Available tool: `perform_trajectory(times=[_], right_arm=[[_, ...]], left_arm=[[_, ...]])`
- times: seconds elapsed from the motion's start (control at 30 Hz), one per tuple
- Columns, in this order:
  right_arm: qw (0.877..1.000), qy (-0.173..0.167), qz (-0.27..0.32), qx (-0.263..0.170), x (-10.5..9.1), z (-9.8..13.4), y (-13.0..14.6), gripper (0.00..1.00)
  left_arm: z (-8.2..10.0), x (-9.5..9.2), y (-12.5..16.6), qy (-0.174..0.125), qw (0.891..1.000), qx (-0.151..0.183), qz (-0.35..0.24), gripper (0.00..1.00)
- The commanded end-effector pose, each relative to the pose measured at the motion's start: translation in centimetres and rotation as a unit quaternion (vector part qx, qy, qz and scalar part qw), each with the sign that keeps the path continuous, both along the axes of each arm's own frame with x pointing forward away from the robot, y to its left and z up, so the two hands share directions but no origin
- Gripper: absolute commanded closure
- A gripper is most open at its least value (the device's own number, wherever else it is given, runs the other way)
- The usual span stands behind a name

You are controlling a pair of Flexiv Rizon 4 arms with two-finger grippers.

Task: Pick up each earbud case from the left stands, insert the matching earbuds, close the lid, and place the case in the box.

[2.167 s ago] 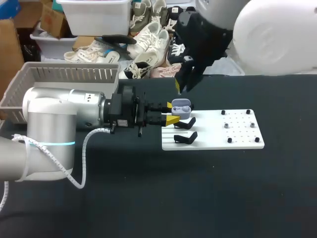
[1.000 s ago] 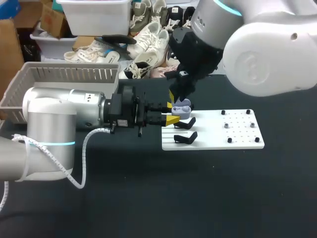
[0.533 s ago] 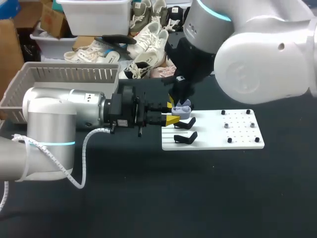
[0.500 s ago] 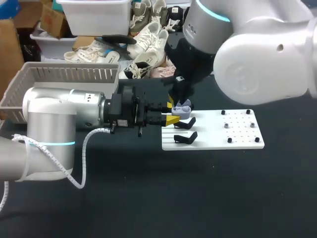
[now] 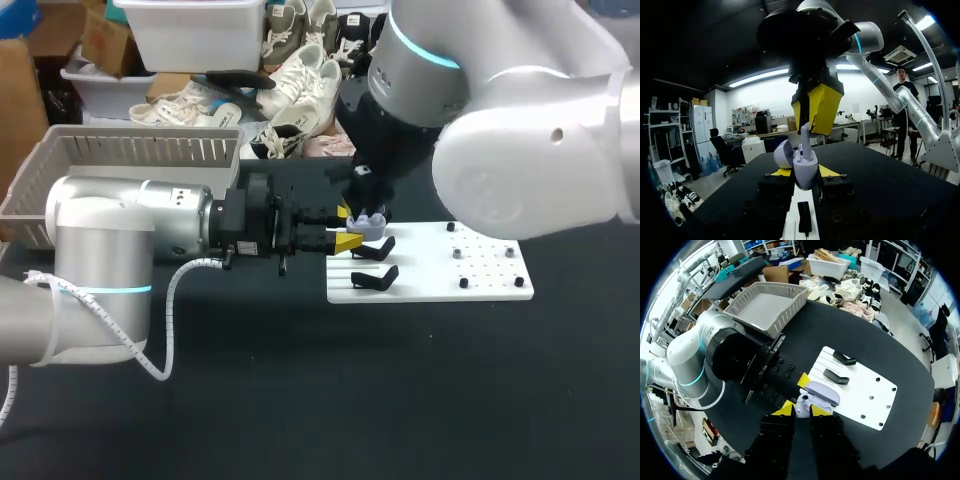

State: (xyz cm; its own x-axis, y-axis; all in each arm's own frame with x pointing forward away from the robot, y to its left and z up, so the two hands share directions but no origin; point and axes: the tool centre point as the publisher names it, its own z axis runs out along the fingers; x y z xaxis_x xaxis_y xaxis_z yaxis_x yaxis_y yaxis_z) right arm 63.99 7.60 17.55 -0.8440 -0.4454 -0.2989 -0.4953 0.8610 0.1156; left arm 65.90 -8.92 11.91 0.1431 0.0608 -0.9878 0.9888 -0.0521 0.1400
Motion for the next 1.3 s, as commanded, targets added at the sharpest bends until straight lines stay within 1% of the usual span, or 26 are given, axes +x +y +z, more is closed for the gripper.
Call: perform_trajectory(times=[0.03, 0.4, 1.07, 1.17, 1.3], right_arm=[[1.000, -0.003, -0.003, 0.001, -0.2, -0.2, 0.0, 1.00], [1.000, -0.008, -0.007, 0.002, 0.3, -0.4, -0.1, 1.00], [1.000, -0.010, -0.011, 0.014, 0.6, -0.9, 0.3, 1.00], [1.000, -0.008, -0.011, 0.013, 0.6, -1.1, 0.3, 1.00], [1.000, -0.002, -0.002, 0.002, 0.6, -1.3, 0.4, 1.00]], left_arm=[[-0.1, 0.0, -0.1, -0.001, 1.000, -0.001, 0.002, 1.00], [-0.1, 0.0, -0.1, -0.001, 1.000, -0.001, 0.002, 1.00], [-0.1, 0.0, -0.1, -0.001, 1.000, -0.001, 0.002, 1.00], [-0.1, 0.0, -0.1, -0.001, 1.000, -0.001, 0.002, 1.00], [-0.1, 0.0, -0.1, -0.001, 1.000, -0.001, 0.002, 1.00]])
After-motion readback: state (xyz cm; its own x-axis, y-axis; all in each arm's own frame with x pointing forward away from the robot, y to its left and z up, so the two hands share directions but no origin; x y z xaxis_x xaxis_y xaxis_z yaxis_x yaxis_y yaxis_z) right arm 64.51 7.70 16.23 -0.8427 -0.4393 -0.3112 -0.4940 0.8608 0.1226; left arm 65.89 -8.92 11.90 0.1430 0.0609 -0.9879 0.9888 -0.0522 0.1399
